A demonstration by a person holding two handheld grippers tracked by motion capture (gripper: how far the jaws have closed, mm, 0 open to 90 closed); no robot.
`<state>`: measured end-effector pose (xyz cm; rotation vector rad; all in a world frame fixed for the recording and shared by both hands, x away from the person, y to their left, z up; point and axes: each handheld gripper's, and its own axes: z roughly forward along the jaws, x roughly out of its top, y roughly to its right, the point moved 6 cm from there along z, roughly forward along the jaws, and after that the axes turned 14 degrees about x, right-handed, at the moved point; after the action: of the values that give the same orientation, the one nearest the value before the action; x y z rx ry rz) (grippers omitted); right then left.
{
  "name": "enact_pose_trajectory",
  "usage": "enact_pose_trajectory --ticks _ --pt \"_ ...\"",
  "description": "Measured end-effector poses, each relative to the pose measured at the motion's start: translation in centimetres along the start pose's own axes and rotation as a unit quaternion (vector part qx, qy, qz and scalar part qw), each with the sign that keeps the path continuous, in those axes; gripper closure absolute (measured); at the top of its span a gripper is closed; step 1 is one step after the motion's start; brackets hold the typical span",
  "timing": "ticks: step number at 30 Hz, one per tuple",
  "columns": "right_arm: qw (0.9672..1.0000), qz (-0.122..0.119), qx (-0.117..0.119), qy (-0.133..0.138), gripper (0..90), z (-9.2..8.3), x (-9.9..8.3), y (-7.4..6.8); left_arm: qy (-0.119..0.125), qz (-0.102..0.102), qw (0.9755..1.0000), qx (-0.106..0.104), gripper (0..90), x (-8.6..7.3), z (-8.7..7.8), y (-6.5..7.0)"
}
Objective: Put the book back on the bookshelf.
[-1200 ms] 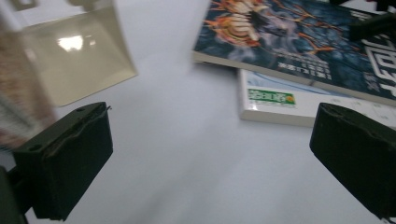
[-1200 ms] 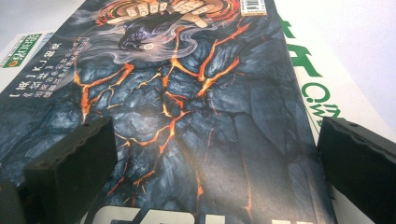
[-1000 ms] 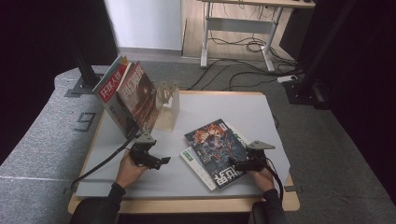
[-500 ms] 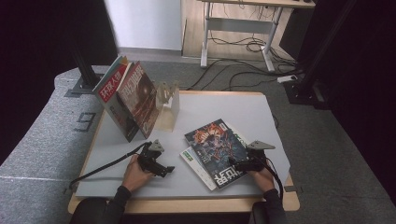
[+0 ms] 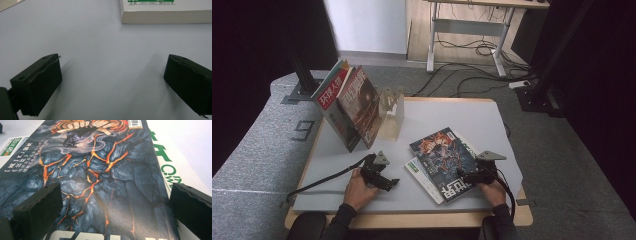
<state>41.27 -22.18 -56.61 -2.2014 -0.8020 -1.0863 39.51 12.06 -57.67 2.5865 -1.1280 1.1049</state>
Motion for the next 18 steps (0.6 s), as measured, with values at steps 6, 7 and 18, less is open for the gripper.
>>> enact_pose_trajectory --ticks 6,7,18 --pt "1.0 0.003 -0.003 -0.001 0.0 0.0 0.0 0.0 0.0 -0.001 1.0 -0.005 0.8 0.0 0.0 0.0" --pt "1.0 0.003 -0.004 -0.002 0.0 -0.1 0.0 -0.1 0.0 -0.002 1.0 -0.007 0.1 0.0 0.0 0.0" --pt "0.9985 -0.022 -0.037 -0.033 0.2 -1.6 -0.1 -0.2 0.027 -0.048 0.9976 -0.042 0.0 1.2 -0.2 -0.1"
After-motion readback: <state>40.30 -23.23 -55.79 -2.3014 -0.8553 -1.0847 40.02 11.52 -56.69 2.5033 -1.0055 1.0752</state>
